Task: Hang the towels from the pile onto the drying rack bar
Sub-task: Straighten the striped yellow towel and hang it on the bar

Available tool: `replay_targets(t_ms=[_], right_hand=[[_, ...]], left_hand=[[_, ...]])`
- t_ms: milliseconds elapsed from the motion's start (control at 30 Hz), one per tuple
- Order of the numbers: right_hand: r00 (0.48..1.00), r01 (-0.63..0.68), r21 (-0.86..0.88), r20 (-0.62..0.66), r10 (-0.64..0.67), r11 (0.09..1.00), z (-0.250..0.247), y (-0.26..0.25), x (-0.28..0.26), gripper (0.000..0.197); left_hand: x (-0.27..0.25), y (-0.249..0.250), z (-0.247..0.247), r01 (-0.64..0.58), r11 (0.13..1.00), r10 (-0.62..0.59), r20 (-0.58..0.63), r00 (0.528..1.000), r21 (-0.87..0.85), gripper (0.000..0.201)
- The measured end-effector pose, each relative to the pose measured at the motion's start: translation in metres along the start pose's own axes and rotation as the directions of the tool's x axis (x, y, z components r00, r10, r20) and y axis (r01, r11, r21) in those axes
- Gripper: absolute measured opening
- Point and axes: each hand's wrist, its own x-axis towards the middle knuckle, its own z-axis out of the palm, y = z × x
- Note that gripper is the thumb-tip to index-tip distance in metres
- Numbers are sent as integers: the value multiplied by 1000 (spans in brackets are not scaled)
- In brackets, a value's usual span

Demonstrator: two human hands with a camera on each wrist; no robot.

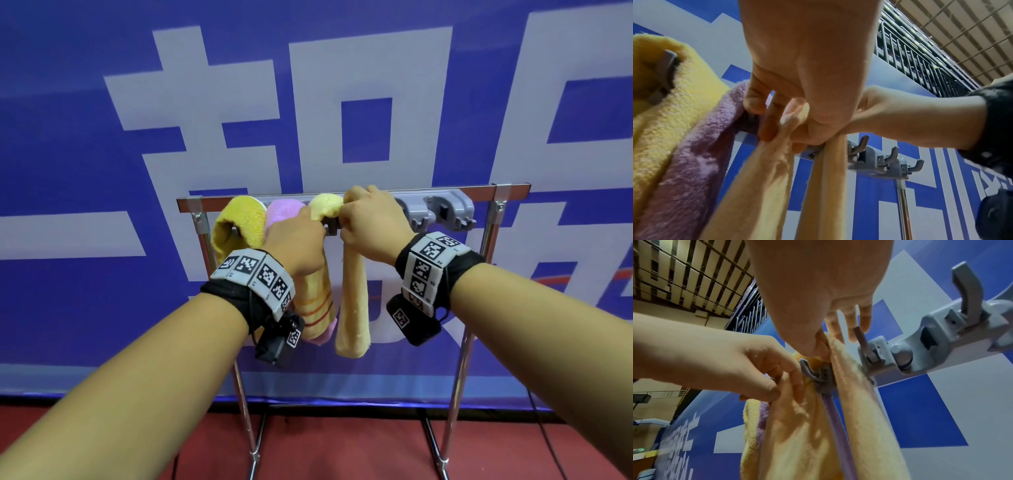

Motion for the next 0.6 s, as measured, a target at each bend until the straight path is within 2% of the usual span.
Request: replay_targets(t_ms=[67,133,267,367,467,600], right_hand=[[999,24,106,-39,-20,994,-7,-7,2,10],[999,40,171,-10,-39,984,-10,-14,8,18],[983,109,88,139,-120,990,-7,-21,21,29],[965,143,16,220,-143,990,-7,-24,26,41],[948,166,-29,280,-151,986,-9,-27,30,50],[941,198,-82,295,-166,977,-5,-26,30,47]], left_hand=[[-3,0,-4,-13,998,14,10,1000,-64,23],[-7,-3,-12,-8,996,6,-25,1000,-89,14],[-11,-19,-20,80,985,-114,-223,968,-154,3],[-8,-32,-16,77,972,-146,-318,937,-220,16],[-1,-40,-7,24,988,-69,-291,954,-154,27],[2,-46,6,15,993,-46,-263,964,-119,24]])
